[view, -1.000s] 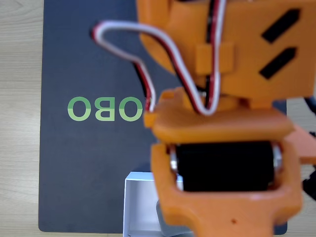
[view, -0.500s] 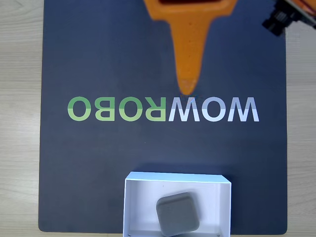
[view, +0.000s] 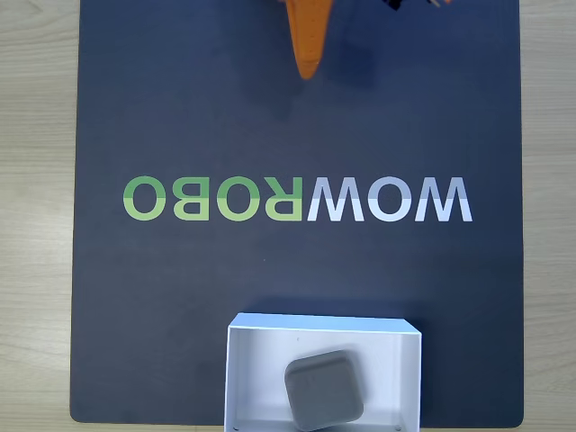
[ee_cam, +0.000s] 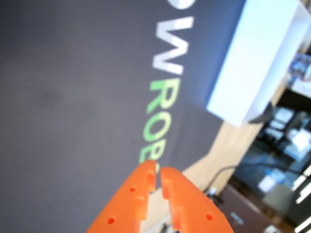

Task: Grab the usb to bin

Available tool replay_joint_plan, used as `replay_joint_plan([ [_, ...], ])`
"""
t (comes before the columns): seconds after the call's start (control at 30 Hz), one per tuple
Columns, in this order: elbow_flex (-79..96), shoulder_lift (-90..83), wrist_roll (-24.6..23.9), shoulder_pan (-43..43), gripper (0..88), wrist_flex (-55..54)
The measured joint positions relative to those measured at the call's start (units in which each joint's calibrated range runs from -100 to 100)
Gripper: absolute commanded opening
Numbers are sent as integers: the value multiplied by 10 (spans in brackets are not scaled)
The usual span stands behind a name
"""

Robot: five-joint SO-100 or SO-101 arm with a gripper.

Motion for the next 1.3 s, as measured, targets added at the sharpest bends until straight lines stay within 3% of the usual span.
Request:
replay_joint_plan([
  [0.2, 162, -195, 13, 18, 9, 85],
  [0.6, 164, -208, -26, 7, 9, 138],
  [1.3, 164, -208, -28, 11, 9, 138],
])
